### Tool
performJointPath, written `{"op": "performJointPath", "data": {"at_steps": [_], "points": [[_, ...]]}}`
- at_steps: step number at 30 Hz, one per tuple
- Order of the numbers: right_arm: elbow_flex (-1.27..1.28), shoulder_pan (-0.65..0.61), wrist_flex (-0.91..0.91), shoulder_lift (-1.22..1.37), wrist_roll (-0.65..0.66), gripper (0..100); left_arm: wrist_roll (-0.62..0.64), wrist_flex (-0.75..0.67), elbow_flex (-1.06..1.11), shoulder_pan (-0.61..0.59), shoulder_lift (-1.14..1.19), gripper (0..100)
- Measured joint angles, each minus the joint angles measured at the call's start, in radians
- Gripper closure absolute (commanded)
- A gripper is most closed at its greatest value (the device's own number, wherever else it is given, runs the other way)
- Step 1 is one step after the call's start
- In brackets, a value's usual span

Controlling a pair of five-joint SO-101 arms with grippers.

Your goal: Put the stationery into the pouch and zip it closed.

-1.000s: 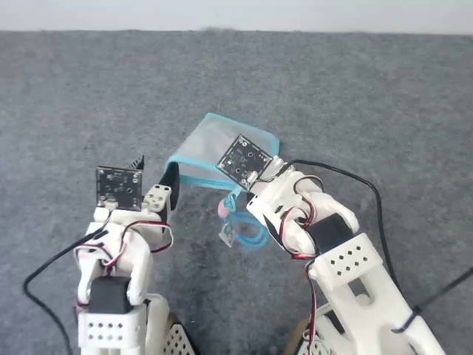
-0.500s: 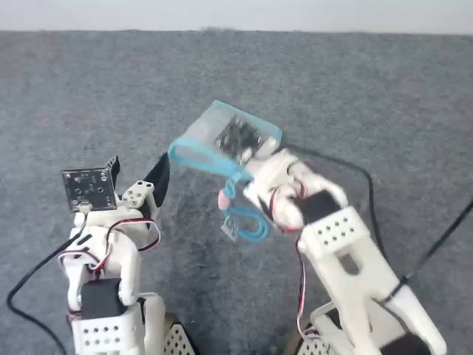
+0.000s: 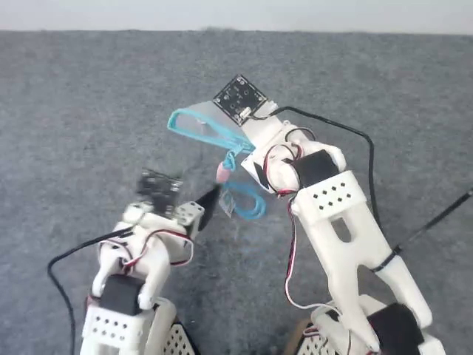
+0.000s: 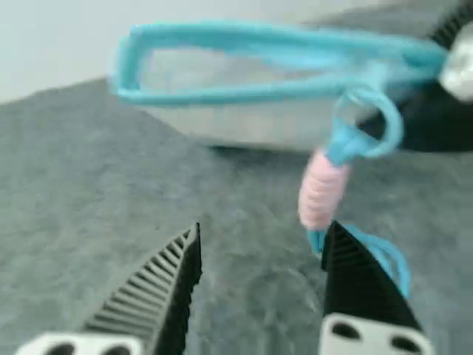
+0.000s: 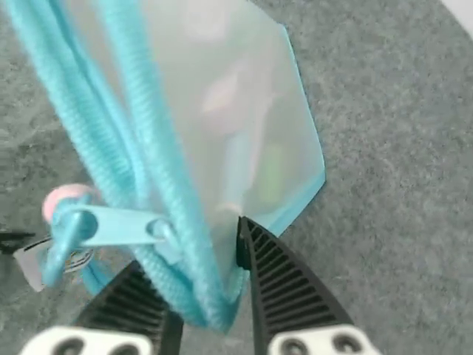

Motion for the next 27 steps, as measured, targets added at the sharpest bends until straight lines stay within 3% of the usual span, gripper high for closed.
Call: {"op": "performJointPath", "data": {"at_steps": [20, 27], "points": [[0.227, -0.098, 0.005, -0.190, -0.012, 99.2, -0.005, -0.003, 0.026, 0.106, 0.000, 76], [0.301, -0.100, -0.018, -0.216, -0.006, 99.2, -0.005, -0.103, 0.101, 0.107, 0.000, 99]]}}
